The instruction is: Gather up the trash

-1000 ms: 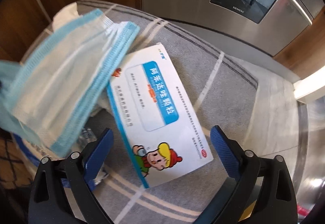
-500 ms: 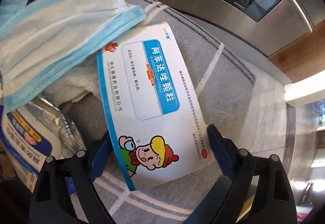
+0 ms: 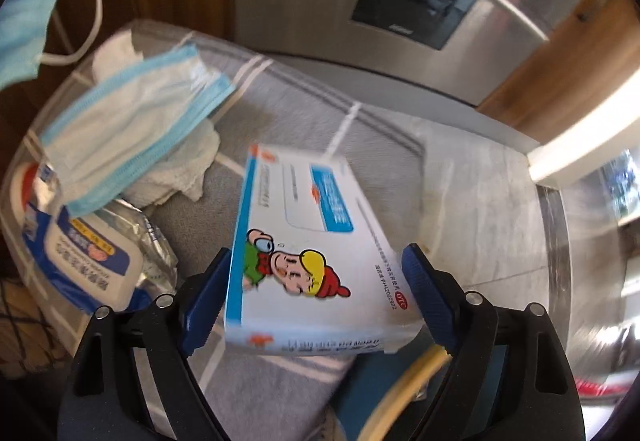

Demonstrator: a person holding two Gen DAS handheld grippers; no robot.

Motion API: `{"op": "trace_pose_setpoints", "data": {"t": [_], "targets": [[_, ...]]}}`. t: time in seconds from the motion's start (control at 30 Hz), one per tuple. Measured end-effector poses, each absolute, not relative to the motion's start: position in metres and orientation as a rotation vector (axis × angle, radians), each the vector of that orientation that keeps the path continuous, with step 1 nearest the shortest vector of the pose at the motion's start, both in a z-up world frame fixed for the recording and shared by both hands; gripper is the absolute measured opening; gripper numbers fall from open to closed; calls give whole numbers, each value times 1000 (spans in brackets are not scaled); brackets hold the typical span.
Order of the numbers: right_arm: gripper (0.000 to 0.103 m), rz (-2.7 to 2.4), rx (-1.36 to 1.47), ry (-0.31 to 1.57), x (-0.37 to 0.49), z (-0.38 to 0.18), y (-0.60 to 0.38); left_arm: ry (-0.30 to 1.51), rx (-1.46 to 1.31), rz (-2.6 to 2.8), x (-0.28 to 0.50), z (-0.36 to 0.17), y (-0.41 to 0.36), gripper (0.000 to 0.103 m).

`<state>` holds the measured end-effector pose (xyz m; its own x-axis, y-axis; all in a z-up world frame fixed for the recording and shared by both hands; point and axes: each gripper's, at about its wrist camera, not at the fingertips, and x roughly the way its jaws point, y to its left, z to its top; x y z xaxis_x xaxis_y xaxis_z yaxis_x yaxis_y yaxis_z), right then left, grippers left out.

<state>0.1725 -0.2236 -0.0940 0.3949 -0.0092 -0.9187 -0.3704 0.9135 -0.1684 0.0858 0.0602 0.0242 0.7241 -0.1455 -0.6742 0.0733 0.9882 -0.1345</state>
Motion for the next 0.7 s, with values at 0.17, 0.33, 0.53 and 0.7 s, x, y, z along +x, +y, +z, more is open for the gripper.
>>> {"op": "trace_pose_setpoints", "data": {"t": [0.17,0.33,0.53,0.7], "targets": [[8,165,-254,1182,158,-76,-259,720,-114,-198,69,48,32,7],[43,283,-113,1197,145,-75,-277,745,-114,-255,53,46,10,7],[44,71,54,1204,171,-86,-340,798,-99,-290,55,29,4,7],[47,33,75,1213,186,-96,-352,819,-81,-310,69,20,-3,7]]}}
